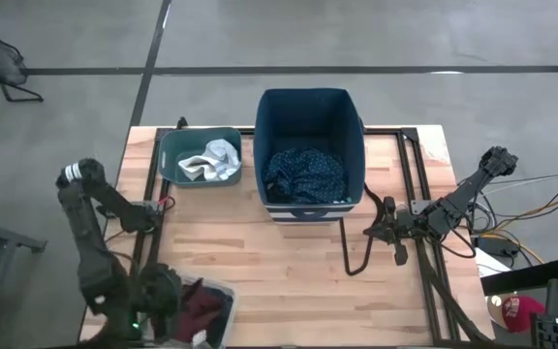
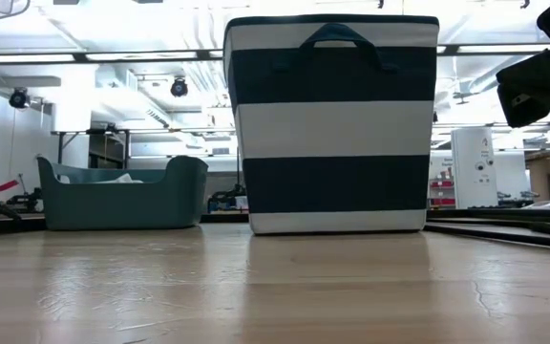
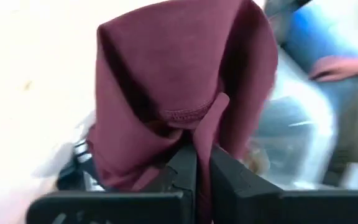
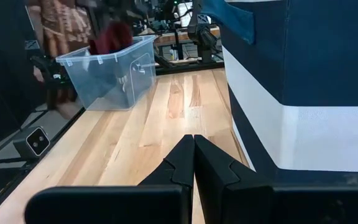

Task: Pick & Place Cloths
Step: Put the dark red underwear into the transparent bin

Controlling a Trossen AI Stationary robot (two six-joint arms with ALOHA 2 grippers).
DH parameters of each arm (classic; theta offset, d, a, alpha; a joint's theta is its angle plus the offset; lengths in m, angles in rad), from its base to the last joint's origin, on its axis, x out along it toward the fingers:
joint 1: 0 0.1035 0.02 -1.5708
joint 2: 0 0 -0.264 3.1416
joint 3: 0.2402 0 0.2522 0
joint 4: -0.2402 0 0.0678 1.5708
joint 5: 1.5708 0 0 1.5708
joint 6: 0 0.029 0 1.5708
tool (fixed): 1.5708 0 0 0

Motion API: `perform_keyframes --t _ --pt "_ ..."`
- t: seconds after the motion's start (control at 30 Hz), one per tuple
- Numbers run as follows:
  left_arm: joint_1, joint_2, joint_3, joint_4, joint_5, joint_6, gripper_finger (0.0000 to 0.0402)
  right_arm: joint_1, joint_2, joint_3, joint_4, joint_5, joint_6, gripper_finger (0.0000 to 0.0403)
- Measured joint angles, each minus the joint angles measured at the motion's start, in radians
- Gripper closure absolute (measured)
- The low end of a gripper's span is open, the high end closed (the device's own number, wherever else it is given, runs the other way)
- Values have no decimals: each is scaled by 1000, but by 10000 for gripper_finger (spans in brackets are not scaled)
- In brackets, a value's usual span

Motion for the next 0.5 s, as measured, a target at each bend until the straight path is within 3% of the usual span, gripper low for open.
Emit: perform_keyframes --t 0.1,0.3,0.5 --pt "1 -1 -94 86 31 -50 379 0 0 0 0 0 0 394" --pt "1 -29 -290 459 35 -40 379 0 0 0 0 0 0 394" --pt "2 -38 -366 623 -98 60 374 0 0 0 0 0 0 394"
